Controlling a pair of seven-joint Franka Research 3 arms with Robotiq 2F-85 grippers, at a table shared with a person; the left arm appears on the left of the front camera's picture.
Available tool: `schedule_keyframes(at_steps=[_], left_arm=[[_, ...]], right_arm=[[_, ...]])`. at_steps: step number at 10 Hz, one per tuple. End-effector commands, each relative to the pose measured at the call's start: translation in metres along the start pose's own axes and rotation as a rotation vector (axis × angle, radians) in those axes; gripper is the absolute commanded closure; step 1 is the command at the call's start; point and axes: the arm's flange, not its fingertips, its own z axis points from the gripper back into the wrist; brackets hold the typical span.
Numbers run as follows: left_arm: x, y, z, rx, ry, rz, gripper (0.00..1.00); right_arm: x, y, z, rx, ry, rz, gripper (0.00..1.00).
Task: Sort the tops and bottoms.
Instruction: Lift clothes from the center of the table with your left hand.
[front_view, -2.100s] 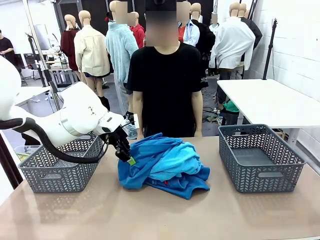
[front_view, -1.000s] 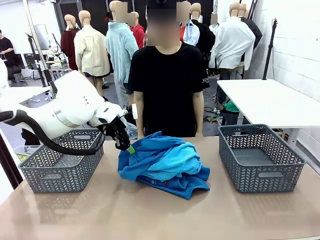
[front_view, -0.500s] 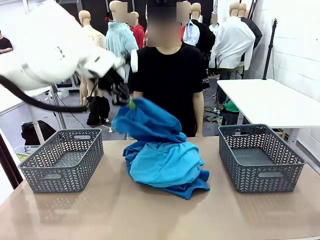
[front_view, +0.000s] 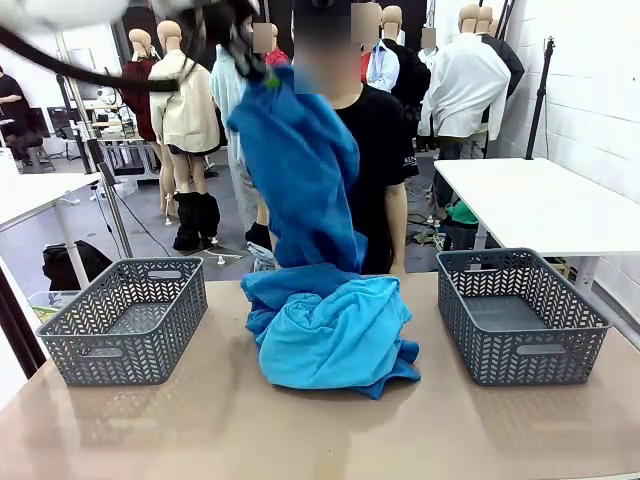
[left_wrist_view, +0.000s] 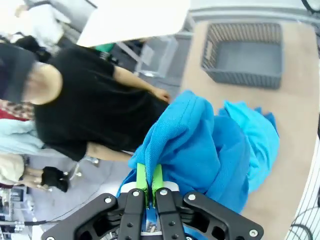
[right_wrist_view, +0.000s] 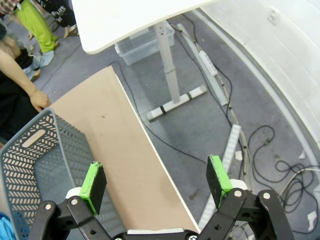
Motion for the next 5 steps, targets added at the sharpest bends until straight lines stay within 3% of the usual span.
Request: schedule_keyframes(at_steps=[1,5], left_arm=[[0.057,0.009,0.042,0.089,-0.007,0.01,1.0],[0.133,-0.027,0.15,0.227,-0.082,0.023,1.0]], right_arm=[[-0.001,0.0,0.0,0.004,0.006,-0.005,0.0],[-0.001,0.0,0.0,0.004,0.006,-0.005,0.0]])
